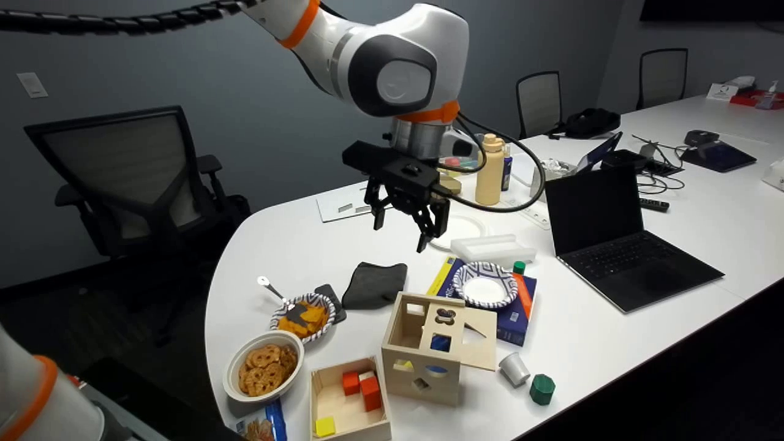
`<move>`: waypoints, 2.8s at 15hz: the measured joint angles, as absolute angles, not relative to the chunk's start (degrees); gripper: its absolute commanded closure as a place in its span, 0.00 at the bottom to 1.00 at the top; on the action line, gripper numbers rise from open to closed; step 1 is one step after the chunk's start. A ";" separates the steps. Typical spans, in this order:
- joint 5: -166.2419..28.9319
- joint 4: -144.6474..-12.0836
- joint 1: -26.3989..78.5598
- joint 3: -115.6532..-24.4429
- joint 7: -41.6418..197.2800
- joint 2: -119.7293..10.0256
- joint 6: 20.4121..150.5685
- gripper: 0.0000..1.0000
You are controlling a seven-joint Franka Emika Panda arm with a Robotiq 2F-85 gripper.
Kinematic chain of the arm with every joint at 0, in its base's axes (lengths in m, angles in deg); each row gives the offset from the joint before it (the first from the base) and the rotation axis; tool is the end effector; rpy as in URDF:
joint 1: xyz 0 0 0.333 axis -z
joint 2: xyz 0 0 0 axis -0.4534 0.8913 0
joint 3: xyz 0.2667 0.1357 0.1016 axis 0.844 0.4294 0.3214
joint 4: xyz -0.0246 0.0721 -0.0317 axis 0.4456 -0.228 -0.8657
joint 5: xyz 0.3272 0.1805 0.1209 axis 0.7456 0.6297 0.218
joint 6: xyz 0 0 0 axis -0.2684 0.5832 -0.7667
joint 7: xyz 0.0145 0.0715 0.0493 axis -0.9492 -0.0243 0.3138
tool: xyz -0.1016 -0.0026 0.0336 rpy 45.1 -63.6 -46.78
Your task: Close the box
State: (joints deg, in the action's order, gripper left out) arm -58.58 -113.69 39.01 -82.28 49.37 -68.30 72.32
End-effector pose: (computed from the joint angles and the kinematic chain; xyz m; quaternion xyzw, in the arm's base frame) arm 0.4548 -0.2376 0.3375 -0.9930 0.0750 0.0529 0.0739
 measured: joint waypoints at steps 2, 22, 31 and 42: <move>-56.23 -113.70 40.40 -82.30 51.77 -66.32 76.34 0.00; -47.30 -106.33 47.22 -86.09 91.42 -43.41 105.92 0.00; -47.48 -98.50 44.67 -90.34 110.84 -33.82 97.03 0.00; -47.41 -95.62 46.10 -88.61 113.25 -33.47 87.56 0.00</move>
State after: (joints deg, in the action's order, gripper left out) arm -47.41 -95.62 46.10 -88.61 113.25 -33.47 87.56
